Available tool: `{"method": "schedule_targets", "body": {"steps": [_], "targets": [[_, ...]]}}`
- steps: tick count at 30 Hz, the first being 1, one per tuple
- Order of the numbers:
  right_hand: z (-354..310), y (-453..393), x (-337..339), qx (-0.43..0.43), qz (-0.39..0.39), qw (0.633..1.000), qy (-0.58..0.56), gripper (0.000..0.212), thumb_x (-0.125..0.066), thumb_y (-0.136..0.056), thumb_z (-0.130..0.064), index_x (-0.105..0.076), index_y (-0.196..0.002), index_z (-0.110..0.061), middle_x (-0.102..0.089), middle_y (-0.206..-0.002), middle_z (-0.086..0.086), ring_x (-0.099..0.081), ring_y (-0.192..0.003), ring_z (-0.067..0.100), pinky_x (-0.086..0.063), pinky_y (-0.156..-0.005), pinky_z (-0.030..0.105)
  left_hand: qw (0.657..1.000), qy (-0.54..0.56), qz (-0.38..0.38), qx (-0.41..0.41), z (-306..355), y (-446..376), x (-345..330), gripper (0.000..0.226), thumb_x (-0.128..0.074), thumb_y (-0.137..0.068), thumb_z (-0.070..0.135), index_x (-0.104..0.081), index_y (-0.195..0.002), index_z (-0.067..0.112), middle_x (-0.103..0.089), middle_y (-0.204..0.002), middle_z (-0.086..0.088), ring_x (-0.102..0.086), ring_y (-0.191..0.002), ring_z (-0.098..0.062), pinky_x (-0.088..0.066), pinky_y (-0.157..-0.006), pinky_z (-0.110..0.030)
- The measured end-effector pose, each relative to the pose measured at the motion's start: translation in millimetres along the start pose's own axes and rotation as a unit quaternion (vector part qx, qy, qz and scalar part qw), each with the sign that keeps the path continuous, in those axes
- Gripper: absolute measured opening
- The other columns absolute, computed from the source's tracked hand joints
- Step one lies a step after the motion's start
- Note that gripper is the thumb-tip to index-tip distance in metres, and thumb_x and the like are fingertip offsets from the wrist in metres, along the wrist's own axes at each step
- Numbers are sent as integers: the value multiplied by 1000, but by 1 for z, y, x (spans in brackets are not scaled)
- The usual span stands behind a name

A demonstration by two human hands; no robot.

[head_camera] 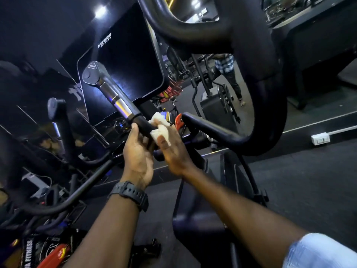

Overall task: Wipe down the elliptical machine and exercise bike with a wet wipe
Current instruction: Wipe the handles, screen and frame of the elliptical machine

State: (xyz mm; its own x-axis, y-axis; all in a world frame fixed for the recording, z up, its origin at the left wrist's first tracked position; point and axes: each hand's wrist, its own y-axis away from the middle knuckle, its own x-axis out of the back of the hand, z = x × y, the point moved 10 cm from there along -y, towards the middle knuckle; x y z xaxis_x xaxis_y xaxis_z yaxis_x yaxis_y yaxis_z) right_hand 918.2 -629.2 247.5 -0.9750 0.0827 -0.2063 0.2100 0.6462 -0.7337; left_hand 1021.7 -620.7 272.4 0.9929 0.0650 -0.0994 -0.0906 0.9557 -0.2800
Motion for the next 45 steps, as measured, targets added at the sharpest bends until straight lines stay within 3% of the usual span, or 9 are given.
{"method": "schedule_targets", "body": {"steps": [4, 8, 13, 17, 22, 26, 33, 37, 45], "targets": [[18, -1, -5, -88, -36, 995, -24, 90, -21, -86, -82, -26, -154, -23, -22, -159, -8, -13, -151, 14, -9, -123, 50, 1000, -8, -1, 2, 1, 0, 2, 38, -34, -109, 40, -67, -109, 20, -75, -95, 9, -67, -87, -7, -48, -79, -23], [-18, -2, -15, -13, -71, 997, -4, 60, -24, -103, -43, -30, -153, -10, -30, -159, 4, -22, -148, 11, -16, -122, 46, 999, 2, -18, 38, -2, 6, -2, 52, -36, -107, 49, -68, -126, 14, -74, -122, -8, -66, -119, -29, -43, -98, -36], [-1, -9, -8, 1, -79, 991, 107, 74, -45, -100, -46, -12, -156, -11, -10, -164, 5, -6, -149, 2, -9, -119, 18, 1000, 4, -23, 18, 7, 6, 0, 42, -33, -111, 35, -70, -105, 16, -79, -96, 3, -75, -85, -11, -61, -69, -22], [-21, -32, -23, -1, -123, 977, 173, 66, -66, -87, -49, -43, -142, -20, -63, -125, 9, -60, -111, 24, -50, -90, 38, 1000, -5, -3, 5, 14, 4, 8, 48, -30, -110, 42, -72, -103, 19, -79, -92, 3, -75, -82, -9, -58, -59, -21], [3, -21, -2, 3, -44, 973, 227, 25, -70, -86, -35, -58, -91, -14, -63, -86, 2, -60, -80, 21, -52, -69, 46, 1000, -21, -5, -20, 19, 10, 11, 45, -29, -111, 42, -67, -95, 24, -74, -70, 18, -68, -62, 6, -50, -51, -13], [-13, -35, -12, -18, -34, 966, 254, 32, -74, -79, -43, -64, -95, -17, -68, -84, 1, -64, -79, 23, -52, -68, 40, 1000, -12, 17, -22, 28, 11, 22, 46, -29, -109, 47, -66, -97, 23, -73, -70, 18, -67, -64, 7, -48, -50, -10], [-5, -26, -7, -26, -57, 972, 228, 35, -72, -82, -50, -57, -91, -19, -64, -78, -5, -61, -72, 16, -50, -64, 36, 1000, -16, 12, -22, 29, 12, 28, 59, -25, -105, 60, -66, -114, 19, -71, -106, 8, -64, -104, -5, -43, -101, -24], [-28, -35, -16, -21, -33, 982, 184, 58, -59, -78, -72, -63, -96, -17, -68, -80, -1, -65, -75, 18, -53, -66, 38, 999, 21, -15, -27, 36, 11, 18, 70, -18, -104, 64, -68, -111, 14, -79, -92, 5, -73, -85, -4, -54, -76, -19], [-44, -74, -36, -194, -11, 962, 193, 84, -23, -83, -85, -64, -106, -15, -69, -104, 9, -64, -96, 28, -52, -87, 46, 981, 187, 48, -10, 23, -8, 26, 92, -20, -93, 82, -65, -127, 9, -69, -97, -3, -59, -82, -14, -45, -84, -32]]}}
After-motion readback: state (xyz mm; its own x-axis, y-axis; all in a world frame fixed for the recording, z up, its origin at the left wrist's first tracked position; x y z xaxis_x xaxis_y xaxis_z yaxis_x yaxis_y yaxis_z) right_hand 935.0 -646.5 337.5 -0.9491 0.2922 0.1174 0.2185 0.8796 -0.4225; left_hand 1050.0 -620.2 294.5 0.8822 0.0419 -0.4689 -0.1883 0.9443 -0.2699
